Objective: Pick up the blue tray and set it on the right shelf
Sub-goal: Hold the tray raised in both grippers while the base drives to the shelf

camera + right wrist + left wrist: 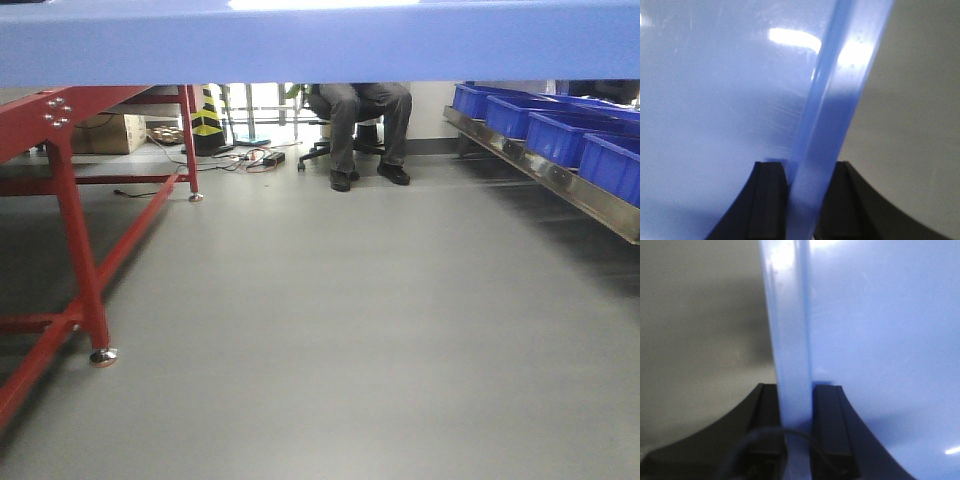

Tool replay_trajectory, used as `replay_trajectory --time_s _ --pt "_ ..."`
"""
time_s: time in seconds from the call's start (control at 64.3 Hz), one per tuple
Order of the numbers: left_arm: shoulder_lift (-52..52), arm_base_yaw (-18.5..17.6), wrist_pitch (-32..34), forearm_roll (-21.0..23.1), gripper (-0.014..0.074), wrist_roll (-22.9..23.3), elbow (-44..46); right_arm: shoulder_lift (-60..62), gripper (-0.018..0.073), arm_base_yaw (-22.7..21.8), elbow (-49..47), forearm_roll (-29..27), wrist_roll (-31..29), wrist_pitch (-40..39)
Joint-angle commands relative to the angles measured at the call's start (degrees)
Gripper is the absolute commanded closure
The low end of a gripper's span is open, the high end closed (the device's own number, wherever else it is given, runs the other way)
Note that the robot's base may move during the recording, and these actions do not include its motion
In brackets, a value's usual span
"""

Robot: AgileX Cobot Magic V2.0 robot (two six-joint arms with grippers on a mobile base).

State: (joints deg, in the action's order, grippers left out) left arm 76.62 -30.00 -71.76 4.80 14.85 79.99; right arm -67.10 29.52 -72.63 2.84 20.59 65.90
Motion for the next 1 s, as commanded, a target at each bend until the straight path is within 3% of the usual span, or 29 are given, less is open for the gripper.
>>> replay_trajectory --time_s 0.0,0.98 --pt "-1.49 -0.72 -4.54 2.68 0.0643 -1.4 1.74 1.4 0.0503 0.27 -1.75 -0.65 -2.15 -4.5" --pt "-1.49 -0.72 -4.54 3.42 0.0643 -1.4 1.74 1.4 0.0503 0.27 -1.75 -0.65 -2.15 -4.37"
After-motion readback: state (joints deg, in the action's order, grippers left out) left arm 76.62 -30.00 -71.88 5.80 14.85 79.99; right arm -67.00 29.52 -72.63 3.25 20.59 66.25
